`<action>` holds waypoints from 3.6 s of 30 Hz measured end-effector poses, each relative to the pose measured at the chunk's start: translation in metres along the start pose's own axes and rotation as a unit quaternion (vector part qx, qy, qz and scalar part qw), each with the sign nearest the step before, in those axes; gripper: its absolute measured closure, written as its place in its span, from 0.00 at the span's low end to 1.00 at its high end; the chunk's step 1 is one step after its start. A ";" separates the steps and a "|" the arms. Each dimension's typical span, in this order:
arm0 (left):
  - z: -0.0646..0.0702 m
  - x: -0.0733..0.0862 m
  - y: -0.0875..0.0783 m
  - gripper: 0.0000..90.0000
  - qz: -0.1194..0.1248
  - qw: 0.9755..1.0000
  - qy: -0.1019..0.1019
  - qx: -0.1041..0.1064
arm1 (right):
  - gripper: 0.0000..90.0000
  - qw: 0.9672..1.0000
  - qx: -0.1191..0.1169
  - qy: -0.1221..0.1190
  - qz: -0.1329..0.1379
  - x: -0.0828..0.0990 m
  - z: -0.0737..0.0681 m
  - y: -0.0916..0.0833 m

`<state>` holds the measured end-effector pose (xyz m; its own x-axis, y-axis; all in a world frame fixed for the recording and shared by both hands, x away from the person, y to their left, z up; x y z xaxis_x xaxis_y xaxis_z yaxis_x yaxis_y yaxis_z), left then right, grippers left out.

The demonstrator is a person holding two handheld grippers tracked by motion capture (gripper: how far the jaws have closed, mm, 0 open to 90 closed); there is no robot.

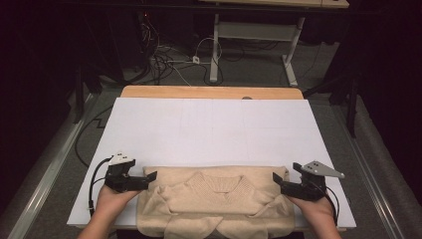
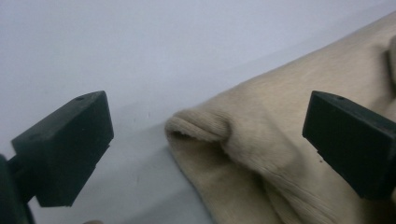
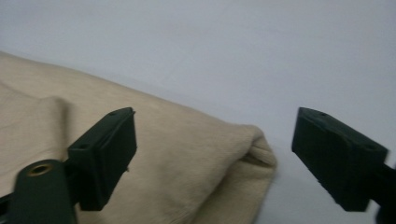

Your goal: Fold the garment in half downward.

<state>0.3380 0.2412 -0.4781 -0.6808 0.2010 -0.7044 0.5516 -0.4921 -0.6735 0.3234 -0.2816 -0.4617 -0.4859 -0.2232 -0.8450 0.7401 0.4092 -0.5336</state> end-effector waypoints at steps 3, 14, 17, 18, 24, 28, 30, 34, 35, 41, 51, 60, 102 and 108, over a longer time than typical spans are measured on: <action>-0.003 0.000 0.007 0.04 -0.011 1.000 -0.010 -0.001 | 0.23 0.999 0.008 0.018 -0.031 0.001 0.010 0.014; 0.005 0.007 0.013 0.27 -0.026 0.999 0.018 0.002 | 0.32 0.996 -0.004 0.017 -0.082 0.006 0.014 0.030; 0.009 0.009 0.013 0.42 -0.021 0.999 0.029 0.009 | 0.41 0.997 -0.012 0.005 -0.080 0.006 0.011 0.030; 0.010 0.009 0.013 0.45 -0.021 0.999 0.028 0.013 | 0.45 0.997 -0.017 0.004 -0.079 0.007 0.010 0.029; 0.014 0.010 0.013 0.66 -0.019 0.999 0.035 0.032 | 0.68 0.996 -0.049 0.001 -0.078 0.008 0.006 0.028; 0.017 0.011 0.012 0.77 -0.014 0.998 0.050 0.031 | 0.76 0.996 -0.057 -0.002 -0.073 0.008 0.005 0.028; 0.019 0.012 0.012 0.79 -0.008 0.998 0.055 0.028 | 0.79 0.996 -0.052 -0.011 -0.069 0.009 0.003 0.026; 0.020 0.010 0.006 0.82 0.013 0.998 0.057 0.027 | 0.82 0.998 -0.042 -0.014 -0.046 0.008 0.001 0.021; 0.020 0.009 0.004 0.82 0.020 0.998 0.059 0.024 | 0.82 0.998 -0.041 -0.012 -0.038 0.007 0.001 0.018; 0.024 -0.010 -0.009 0.83 0.050 0.995 0.082 0.005 | 0.83 0.999 -0.030 -0.020 0.005 -0.012 0.003 0.003; 0.018 -0.052 -0.004 0.83 0.062 0.994 0.093 -0.013 | 0.83 0.999 -0.014 -0.032 0.027 -0.045 0.012 0.009; -0.003 -0.087 0.025 0.83 0.058 0.994 0.083 -0.032 | 0.83 0.999 0.004 -0.026 0.023 -0.067 0.032 0.049; 0.006 -0.079 0.017 0.42 0.070 0.997 0.042 0.013 | 0.59 1.000 0.000 -0.023 0.016 -0.068 0.030 0.043; 0.022 -0.079 0.014 0.39 0.080 0.995 0.046 0.032 | 0.58 0.999 -0.013 -0.032 0.022 -0.066 0.018 0.033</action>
<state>0.3886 0.2000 -0.4271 -0.5374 0.1908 -0.8214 0.6158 -0.5767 -0.5369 0.3883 -0.2690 -0.4240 -0.4215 -0.2600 -0.8687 0.7471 0.4434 -0.4952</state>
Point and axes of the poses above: each handheld gripper's, and its own axes: y roughly forward along the jaws, x roughly out of its underside, z roughly to its right, the point moved 1 cm from there along y, roughly forward along the jaws, and after that the axes turned 2 degrees about -y, right-handed, at the moved point
